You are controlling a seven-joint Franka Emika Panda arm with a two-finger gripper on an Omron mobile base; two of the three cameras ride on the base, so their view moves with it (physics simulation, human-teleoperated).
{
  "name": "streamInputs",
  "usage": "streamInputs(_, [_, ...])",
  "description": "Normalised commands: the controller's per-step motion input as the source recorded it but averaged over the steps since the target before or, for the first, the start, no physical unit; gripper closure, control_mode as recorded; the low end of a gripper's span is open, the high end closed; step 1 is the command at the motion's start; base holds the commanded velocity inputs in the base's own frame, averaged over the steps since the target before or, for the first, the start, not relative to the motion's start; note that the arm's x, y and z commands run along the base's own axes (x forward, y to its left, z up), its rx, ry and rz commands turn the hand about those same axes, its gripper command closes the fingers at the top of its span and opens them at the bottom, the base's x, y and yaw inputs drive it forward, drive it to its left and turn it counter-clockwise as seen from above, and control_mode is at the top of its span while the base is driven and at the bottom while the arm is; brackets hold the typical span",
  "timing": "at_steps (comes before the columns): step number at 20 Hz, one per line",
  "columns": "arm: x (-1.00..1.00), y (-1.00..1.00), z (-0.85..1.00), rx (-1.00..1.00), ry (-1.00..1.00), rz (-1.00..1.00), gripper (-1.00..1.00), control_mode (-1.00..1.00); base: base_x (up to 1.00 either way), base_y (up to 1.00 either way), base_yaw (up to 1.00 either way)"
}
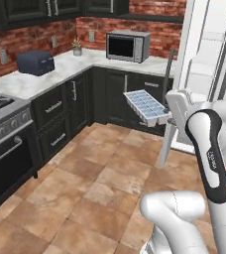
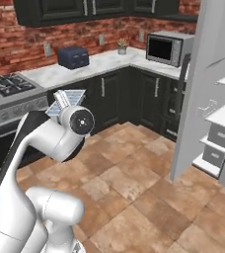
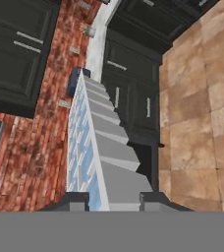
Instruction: The ice cube tray has been filled with water. Take the tray and place it in the freezer to make ice. Close the freezer door after placing the tray.
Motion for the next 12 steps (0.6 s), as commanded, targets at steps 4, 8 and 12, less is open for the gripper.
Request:
streamInputs(4, [0.0,0.0,0.0,0.0,0.0,0.0,1.0,1.0,-0.57,0.01,-0.32])
streamInputs(8, [0.0,0.0,0.0,0.0,0.0,0.0,1.0,1.0,-0.66,0.0,-0.31])
streamInputs(12, [0.0,0.0,0.0,0.0,0.0,0.0,1.0,1.0,-0.58,-0.07,-0.38])
